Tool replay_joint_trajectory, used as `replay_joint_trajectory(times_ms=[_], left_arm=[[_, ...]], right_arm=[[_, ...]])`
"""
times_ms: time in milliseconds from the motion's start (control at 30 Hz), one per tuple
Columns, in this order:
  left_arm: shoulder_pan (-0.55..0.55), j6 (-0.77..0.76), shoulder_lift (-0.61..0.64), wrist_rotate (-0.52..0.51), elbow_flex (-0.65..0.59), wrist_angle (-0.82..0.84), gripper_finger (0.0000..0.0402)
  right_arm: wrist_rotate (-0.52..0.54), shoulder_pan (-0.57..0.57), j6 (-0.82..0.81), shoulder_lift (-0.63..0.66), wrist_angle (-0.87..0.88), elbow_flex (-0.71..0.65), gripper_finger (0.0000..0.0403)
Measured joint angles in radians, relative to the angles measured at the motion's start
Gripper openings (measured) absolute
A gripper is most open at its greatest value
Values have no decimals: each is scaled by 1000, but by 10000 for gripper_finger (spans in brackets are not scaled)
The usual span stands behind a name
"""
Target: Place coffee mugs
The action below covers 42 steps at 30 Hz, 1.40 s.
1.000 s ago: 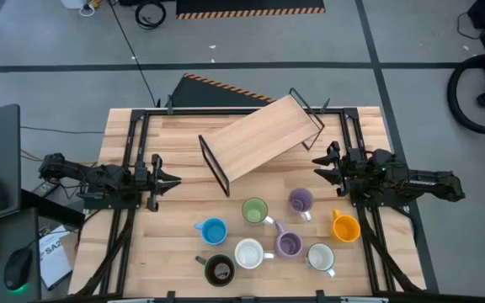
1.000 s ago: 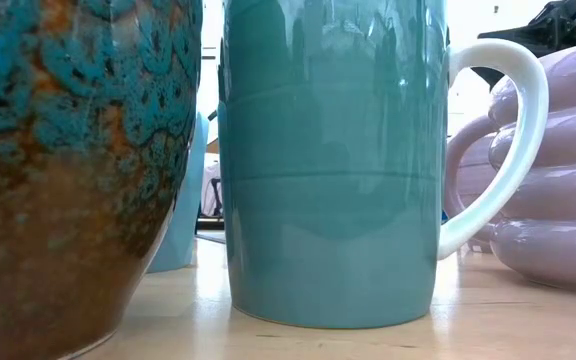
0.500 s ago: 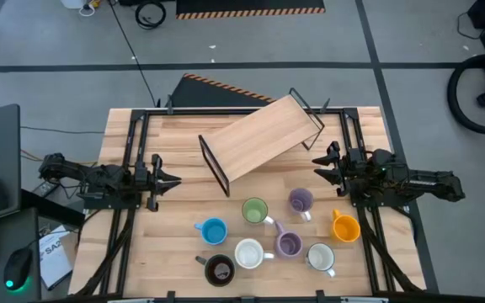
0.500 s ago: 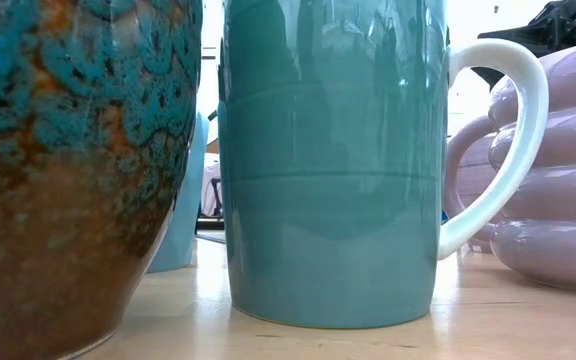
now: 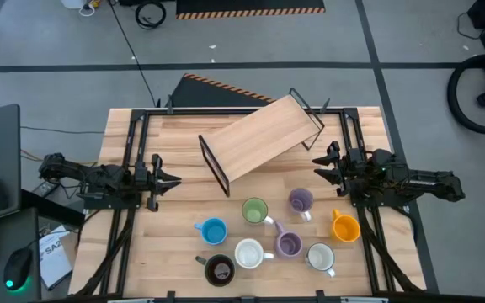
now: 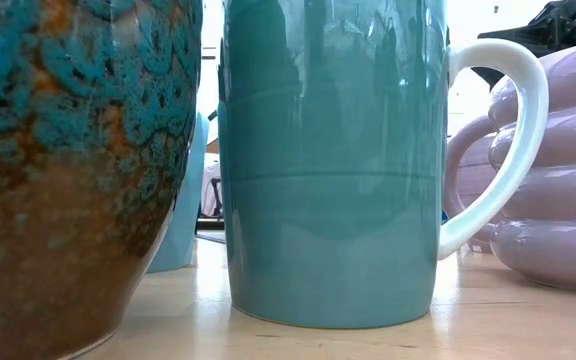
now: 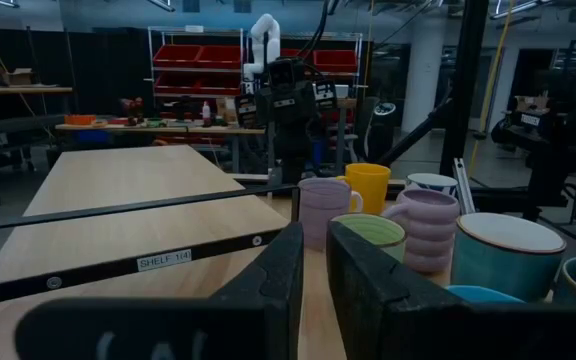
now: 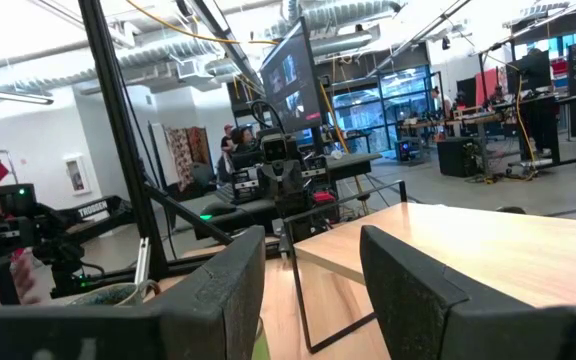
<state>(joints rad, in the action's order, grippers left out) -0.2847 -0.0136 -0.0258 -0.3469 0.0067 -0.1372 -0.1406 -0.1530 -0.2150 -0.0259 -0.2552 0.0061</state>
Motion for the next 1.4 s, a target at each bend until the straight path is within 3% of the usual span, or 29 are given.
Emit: replay_joint_trajectory(times_ms=[67, 300, 600, 833, 967, 1200, 1400], left_arm=[[0, 0, 0, 0, 0, 0, 54], [0, -11, 0, 0, 0, -2, 54], [0, -106, 0, 0, 0, -80, 54], [0, -107, 0, 0, 0, -239, 54], [0, -90, 0, -58, 0, -365, 54], [0, 101, 0, -114, 0, -440, 54], [0, 165, 0, -148, 30, -441, 54]], right_arm=[[6, 0, 4, 0, -3, 0, 172], [183, 0, 15, 0, -55, 0, 172], [249, 0, -111, 0, -201, 0, 172], [274, 0, -202, -2, -190, 3, 172], [300, 0, -222, -32, -52, 59, 171], [305, 1, -222, -181, 203, 228, 170], [200, 9, -219, -347, 429, 414, 170]])
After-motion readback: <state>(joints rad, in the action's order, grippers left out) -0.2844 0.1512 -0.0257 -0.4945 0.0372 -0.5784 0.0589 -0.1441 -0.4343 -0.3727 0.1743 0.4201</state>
